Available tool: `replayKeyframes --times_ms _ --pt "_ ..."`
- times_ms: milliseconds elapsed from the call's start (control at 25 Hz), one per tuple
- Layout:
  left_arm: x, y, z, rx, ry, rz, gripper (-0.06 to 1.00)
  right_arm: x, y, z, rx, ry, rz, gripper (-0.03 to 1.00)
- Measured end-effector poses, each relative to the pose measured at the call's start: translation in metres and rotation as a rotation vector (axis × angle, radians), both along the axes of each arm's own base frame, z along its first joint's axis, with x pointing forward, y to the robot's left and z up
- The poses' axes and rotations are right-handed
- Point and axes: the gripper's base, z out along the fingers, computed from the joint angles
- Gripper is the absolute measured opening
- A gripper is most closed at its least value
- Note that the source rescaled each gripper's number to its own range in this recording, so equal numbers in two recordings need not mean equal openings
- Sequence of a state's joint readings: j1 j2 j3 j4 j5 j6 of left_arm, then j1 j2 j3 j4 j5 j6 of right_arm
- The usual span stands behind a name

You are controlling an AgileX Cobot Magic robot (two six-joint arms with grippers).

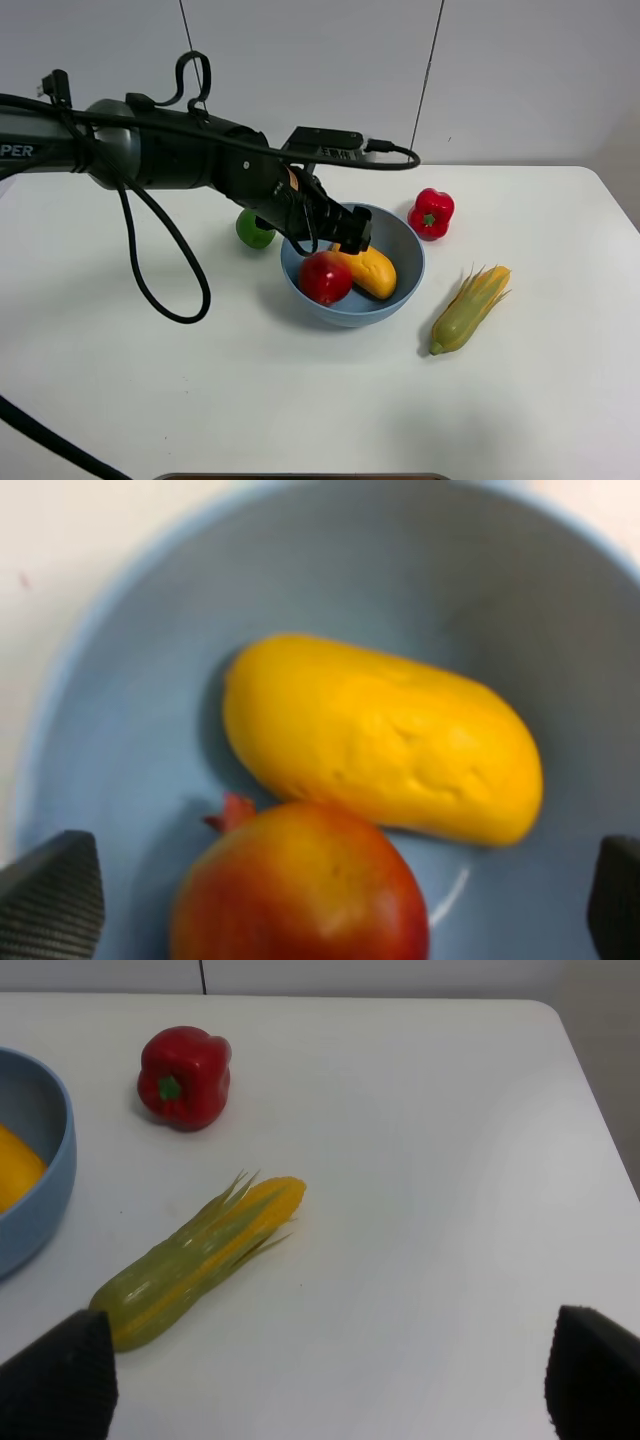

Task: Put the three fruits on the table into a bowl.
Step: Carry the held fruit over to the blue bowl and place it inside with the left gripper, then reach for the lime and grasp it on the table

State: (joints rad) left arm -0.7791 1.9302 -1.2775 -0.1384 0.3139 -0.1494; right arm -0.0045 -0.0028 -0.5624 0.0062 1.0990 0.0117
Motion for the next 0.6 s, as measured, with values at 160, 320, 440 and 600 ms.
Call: replayKeyframes --times_ms 160,320,440,600 --pt "0.007 0.013 0.014 0.002 -0.017 0.022 0.97 0.000 0.000 0.000 0.000 0.000 0.000 0.74" --pt "0.011 0.026 0.026 0.019 -0.032 0.032 0.97 0.000 0.000 0.000 0.000 0.000 0.000 0.74" --pt "0.015 0.035 0.030 0.036 -0.036 0.046 0.97 0.000 0.000 0.000 0.000 0.000 0.000 0.74" --pt "0.026 0.047 0.039 0.090 -0.028 0.059 0.97 0.000 0.000 0.000 0.000 0.000 0.000 0.74"
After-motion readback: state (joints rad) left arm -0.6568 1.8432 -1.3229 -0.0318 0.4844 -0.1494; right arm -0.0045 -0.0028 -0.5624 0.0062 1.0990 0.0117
